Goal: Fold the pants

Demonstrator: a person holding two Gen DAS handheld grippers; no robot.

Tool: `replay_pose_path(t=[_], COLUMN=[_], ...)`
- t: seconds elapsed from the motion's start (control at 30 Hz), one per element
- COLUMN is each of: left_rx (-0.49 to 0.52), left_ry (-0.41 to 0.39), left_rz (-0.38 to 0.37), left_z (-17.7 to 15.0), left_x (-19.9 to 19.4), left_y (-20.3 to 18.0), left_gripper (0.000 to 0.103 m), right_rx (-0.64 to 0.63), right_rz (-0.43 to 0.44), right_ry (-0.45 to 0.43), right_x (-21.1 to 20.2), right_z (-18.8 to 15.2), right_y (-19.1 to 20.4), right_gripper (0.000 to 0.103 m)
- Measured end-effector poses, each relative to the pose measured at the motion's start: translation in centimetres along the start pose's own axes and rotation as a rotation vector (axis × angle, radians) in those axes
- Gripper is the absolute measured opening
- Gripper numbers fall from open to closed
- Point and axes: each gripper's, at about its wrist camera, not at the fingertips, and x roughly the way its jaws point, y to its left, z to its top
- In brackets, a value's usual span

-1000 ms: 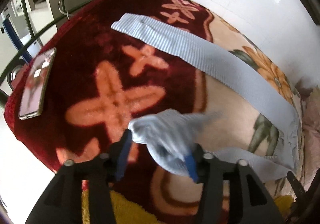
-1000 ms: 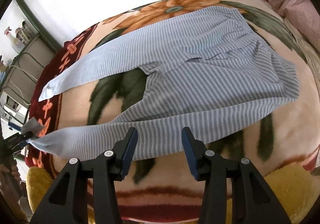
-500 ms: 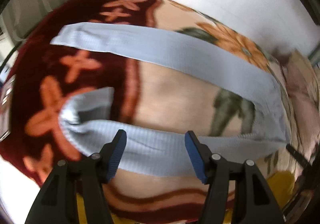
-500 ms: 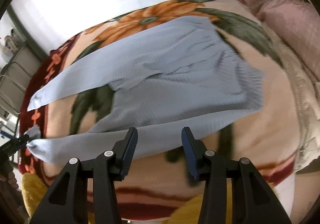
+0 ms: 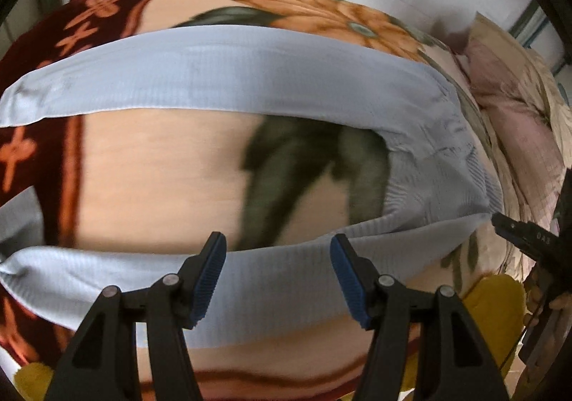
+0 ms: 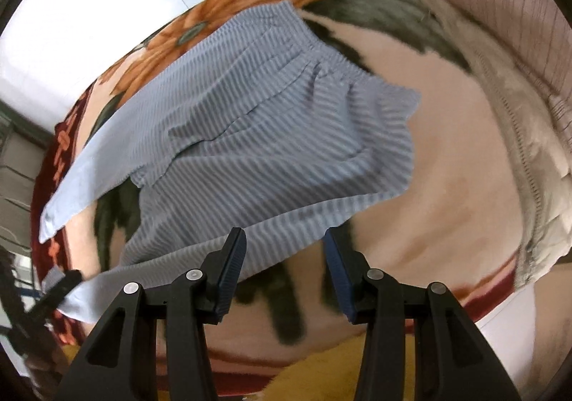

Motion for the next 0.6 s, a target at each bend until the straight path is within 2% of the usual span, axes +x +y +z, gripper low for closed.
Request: replay_pose_path(t=[0.17, 0.43, 0.6], left_rx=[0.011, 0.006, 0.007], left_ry=[0.016, 0.069, 0.079], left_rz=[-0.013, -0.021, -0.032], left_z=[0.1, -0.5, -1.0], left_x=[1.5, 3.8, 4.2], left_y=[-1.5, -2.1, -1.8], left_gripper=[0.064, 0.064, 0.064], right_rx=[0.083, 0.281, 0.293], right_rz=[0.066, -0.029, -0.097], right_ry=[0.108, 0.158, 0.16], right_x=[2.7, 6.4, 7.8], right_z=[-0.2, 0.1, 0.2], right_y=[1.5, 2.2, 3.0], right_gripper=[0.047, 0.047, 0.05])
